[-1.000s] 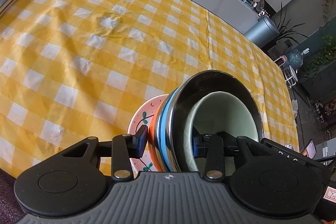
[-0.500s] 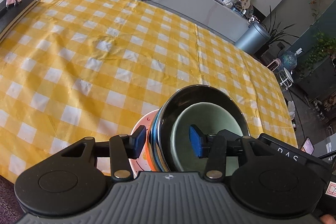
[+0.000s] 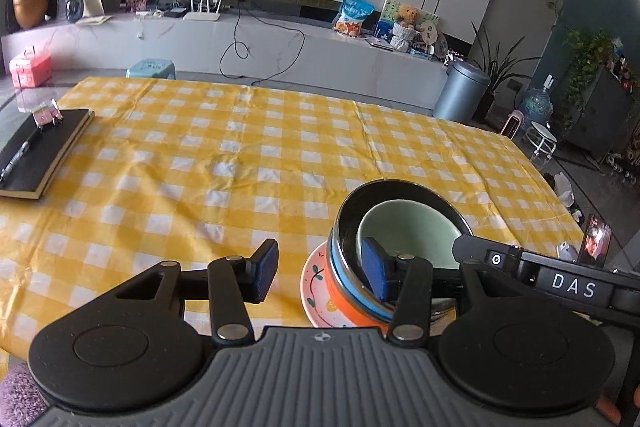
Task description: Organize plates and bowls
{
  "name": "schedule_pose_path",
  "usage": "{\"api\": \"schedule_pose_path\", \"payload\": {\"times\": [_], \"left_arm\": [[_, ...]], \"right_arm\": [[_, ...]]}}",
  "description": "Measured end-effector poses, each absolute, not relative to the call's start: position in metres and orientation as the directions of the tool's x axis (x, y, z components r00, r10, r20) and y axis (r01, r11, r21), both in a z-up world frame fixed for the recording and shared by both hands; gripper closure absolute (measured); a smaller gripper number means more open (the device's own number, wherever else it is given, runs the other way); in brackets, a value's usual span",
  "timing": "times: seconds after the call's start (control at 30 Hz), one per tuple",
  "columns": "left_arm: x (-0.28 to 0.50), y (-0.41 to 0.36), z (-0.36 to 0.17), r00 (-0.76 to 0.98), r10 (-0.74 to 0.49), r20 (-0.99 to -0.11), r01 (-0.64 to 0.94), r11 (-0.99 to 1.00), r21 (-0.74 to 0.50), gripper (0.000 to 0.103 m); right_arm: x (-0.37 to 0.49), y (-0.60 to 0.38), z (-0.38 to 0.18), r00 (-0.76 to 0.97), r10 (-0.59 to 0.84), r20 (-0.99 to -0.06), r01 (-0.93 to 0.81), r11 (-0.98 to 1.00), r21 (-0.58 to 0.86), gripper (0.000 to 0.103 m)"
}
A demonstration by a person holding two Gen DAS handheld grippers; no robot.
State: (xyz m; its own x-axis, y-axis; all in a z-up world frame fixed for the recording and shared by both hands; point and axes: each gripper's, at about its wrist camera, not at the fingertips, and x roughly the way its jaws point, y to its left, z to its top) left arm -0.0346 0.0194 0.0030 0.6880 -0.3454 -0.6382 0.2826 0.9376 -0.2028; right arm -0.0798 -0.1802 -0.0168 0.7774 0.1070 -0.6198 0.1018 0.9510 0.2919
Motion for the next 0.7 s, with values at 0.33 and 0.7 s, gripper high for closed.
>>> {"api": "schedule_pose_path", "payload": {"times": [0.33,0.7], "left_arm": [[-0.089,0.020,-0.007,0.762,-0.316,-0.564,0.359,0.933,-0.038,0.041],[-0.118,0.015,-0.025,0.826,-0.218,-0.520,0.312,0.945,0.101,0.032]], "right_arm": [[-0.126,-0.161,-0.026,0.814,0.070,-0.576,0.020,0.989,0.148,0.040],[-0.154,-0.145,-0.054,0.835,0.018,-0.550,-0.006,1.000,0.024,0.034]]}}
